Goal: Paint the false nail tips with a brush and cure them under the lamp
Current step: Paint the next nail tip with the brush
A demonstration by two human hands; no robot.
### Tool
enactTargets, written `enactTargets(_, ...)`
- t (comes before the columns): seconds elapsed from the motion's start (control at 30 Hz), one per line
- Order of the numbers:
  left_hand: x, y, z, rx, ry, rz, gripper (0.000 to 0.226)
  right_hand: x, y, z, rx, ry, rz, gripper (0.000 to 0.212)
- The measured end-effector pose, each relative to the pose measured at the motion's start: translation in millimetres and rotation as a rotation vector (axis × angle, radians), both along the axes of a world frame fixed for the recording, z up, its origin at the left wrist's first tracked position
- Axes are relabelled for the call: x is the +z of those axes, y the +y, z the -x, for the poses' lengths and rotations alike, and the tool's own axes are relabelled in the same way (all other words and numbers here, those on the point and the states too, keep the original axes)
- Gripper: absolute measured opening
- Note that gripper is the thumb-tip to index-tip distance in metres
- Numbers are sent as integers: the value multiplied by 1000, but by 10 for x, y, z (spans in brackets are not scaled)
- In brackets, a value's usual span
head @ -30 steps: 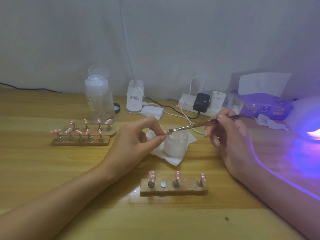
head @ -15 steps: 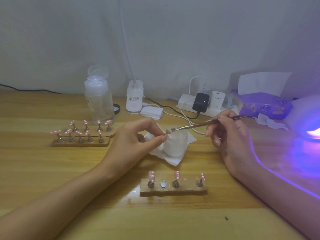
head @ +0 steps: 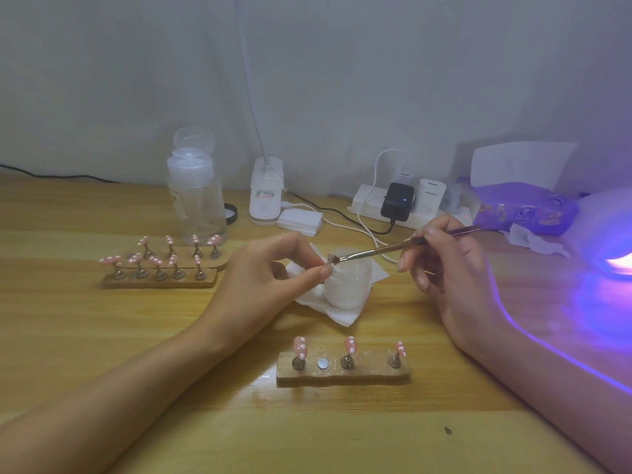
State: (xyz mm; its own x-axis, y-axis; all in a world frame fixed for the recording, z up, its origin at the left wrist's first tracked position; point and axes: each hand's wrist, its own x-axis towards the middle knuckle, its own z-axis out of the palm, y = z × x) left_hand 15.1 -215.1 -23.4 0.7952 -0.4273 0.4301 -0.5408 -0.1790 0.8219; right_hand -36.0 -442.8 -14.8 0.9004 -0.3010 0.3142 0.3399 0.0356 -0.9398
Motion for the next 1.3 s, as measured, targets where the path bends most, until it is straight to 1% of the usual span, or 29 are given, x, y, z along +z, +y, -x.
enactTargets(0.07,-3,2,-4,-3,-7,-5,9,3,-8,-5,-40,31,-19,25)
enactTargets(0.17,-5,3,-7,-10,-18,-15,9,20,-12,10,-28,-12,-69,25)
enactTargets(0.27,-9,9,-9,-15,-18,-13,9,15,6,14,20,-15,-31,25)
enactTargets(0.37,-10,10,-12,-19,-18,-7,9,2,-9,-8,-36,55,-19,28)
enactTargets(0.47,-5,4,-13,-23,-25,-7,8,15,-14,-6,-36,23,-64,26)
enactTargets(0.53,-8,5,-15,-26,-29,-8,8,17,-4,3,-3,-12,-52,26)
enactTargets(0.6,-19,3,-20,-29,-26,-4,9,14,6,7,8,8,-17,27)
enactTargets(0.7,-33,4,-29,-31,-25,3,12,16,-3,-3,-34,56,-34,28)
enactTargets(0.83,-33,6,-36,-22,-52,-18,11,29,4,2,20,-4,-44,28)
enactTargets(0.93,-30,6,-37,-19,-57,-17,11,19,7,2,6,46,-13,29)
enactTargets(1.03,-22,0,-31,-14,-62,-26,10,22,-11,6,-32,39,-59,29)
enactTargets(1.13,-23,8,-28,-17,-68,-28,10,19,-5,1,1,7,-61,28)
enactTargets(1.2,-20,11,-21,-18,-75,-30,10,5,-3,-12,1,39,-37,28)
enactTargets(1.3,-12,11,-13,-20,-78,-30,9,-1,-23,-20,-28,63,-81,29)
